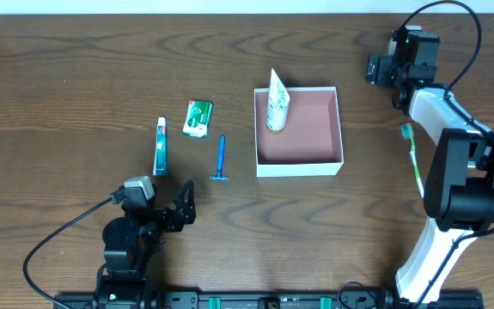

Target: Pack container

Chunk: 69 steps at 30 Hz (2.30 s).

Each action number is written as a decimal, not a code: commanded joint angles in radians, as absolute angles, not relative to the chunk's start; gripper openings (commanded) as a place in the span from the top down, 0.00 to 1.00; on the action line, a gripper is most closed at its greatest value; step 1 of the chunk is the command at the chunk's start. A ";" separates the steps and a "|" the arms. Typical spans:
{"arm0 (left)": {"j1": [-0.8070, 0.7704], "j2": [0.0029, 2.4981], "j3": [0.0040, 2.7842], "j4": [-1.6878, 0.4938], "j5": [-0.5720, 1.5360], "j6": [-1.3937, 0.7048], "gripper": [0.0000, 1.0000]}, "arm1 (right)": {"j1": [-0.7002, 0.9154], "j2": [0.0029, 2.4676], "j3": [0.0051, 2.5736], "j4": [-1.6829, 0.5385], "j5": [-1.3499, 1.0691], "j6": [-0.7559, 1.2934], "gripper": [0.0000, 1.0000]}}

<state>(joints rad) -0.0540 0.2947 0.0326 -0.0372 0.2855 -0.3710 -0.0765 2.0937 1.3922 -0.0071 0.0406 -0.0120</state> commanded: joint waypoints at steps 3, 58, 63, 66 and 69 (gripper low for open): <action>-0.049 0.293 0.017 -0.073 0.299 -0.379 0.02 | -0.091 2.106 1.388 0.001 0.044 -0.032 0.01; -0.049 0.293 0.017 -0.073 0.299 -0.379 0.02 | -0.093 2.129 1.388 0.097 0.057 -0.030 0.64; -0.049 0.293 0.017 -0.073 0.299 -0.379 0.02 | -0.093 2.126 1.389 0.124 0.064 -0.012 0.66; -0.049 0.293 0.017 -0.073 0.299 -0.379 0.02 | -0.093 2.117 1.389 0.127 0.064 -0.012 0.67; -0.049 0.293 0.017 -0.073 0.299 -0.379 0.02 | -0.093 2.100 1.389 0.123 0.064 -0.012 0.68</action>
